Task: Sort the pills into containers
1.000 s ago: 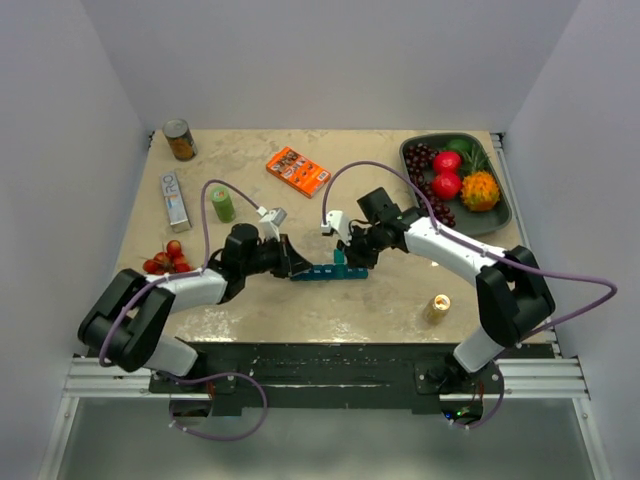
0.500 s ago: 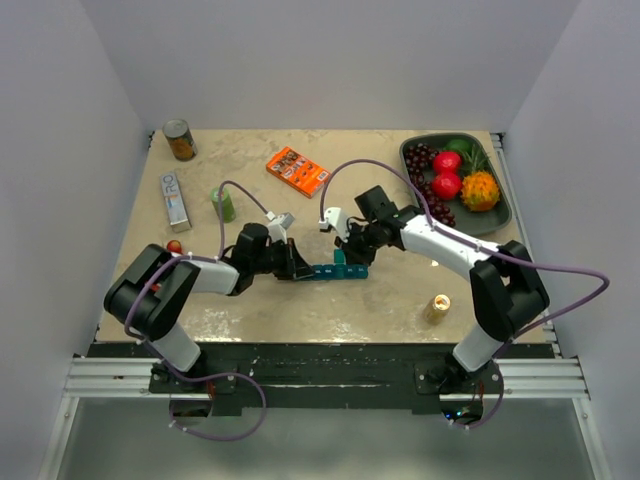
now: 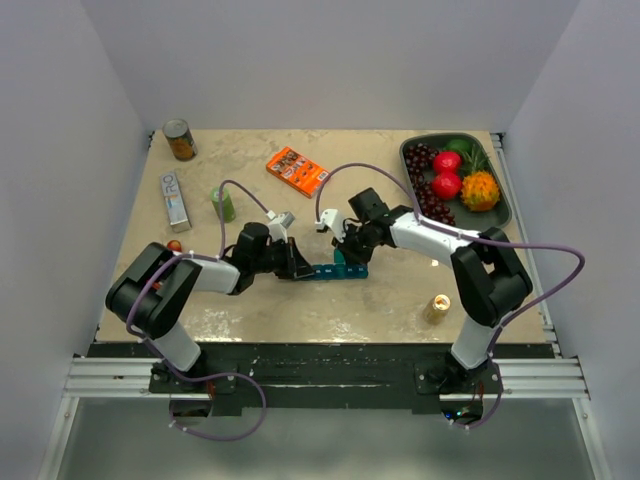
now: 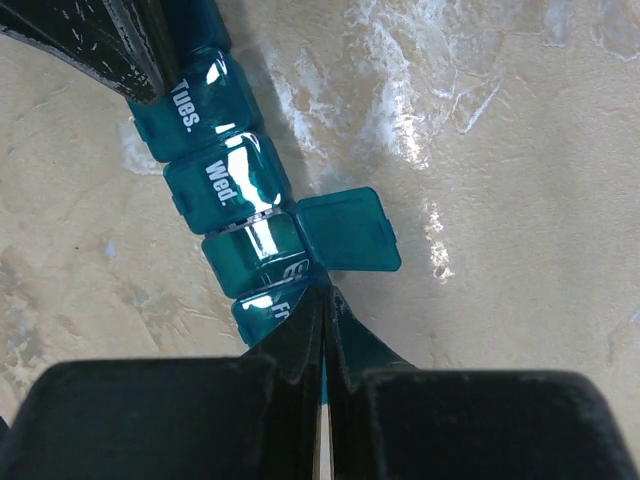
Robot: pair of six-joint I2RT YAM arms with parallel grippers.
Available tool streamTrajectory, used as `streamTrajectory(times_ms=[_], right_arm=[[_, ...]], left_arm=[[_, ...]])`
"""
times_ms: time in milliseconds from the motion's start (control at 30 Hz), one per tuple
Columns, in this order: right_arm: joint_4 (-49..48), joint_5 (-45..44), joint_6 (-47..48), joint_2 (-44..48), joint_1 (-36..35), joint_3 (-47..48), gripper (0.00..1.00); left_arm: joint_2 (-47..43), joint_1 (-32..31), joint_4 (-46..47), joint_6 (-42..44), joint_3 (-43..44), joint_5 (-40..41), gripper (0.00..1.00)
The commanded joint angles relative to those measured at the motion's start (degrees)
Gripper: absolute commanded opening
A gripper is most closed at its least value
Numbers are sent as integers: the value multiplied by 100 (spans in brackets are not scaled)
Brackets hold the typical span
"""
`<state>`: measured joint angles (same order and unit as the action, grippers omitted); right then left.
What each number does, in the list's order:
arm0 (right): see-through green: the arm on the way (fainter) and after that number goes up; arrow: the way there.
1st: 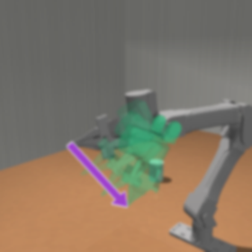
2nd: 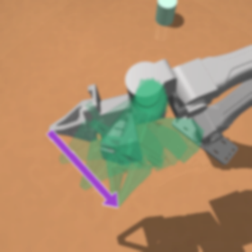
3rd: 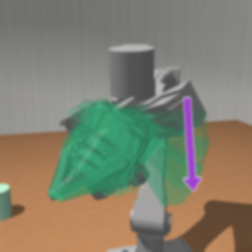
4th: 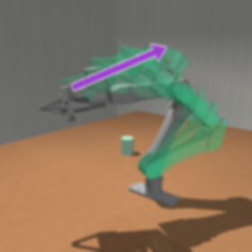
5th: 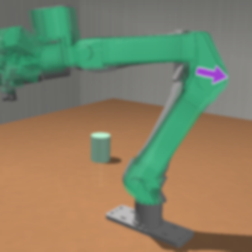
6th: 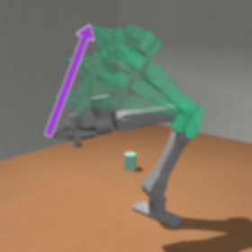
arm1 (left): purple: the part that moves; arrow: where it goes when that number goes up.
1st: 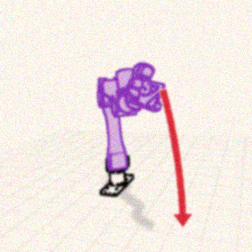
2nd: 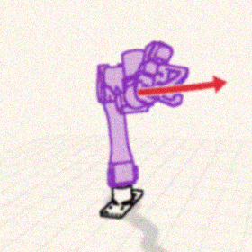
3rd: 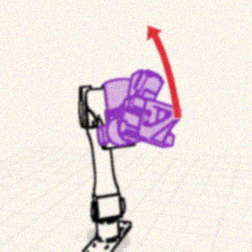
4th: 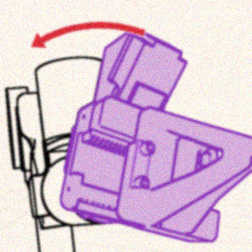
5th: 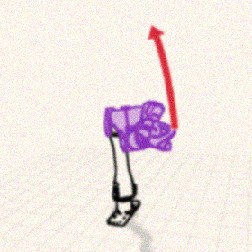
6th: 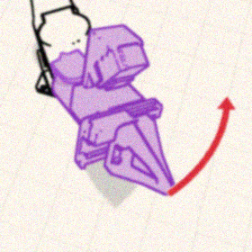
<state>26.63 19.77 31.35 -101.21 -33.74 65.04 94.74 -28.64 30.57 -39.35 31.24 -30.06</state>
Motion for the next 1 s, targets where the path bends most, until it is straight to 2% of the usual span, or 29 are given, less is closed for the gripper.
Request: streamTrajectory(times_ms=[0,167,367,500,733,967], right_arm=[[184,-141,-59,-57,-37,105,0],[395,465,72,628,-19,264,0],[404,712,178,989,43,159,0],[343,695,169,832,43,97,0],[342,-7,11,-64,34,35,0],[430,228,46,101,34,114,0]], left_arm=[[106,-18,28,262,84,176,0],[62,-18,2,270,110,159,0],[115,-18,-42,270,136,150,0],[133,-18,-51,270,145,141,0],[141,-27,-33,262,136,141,0],[150,-19,2,244,119,115,0]])
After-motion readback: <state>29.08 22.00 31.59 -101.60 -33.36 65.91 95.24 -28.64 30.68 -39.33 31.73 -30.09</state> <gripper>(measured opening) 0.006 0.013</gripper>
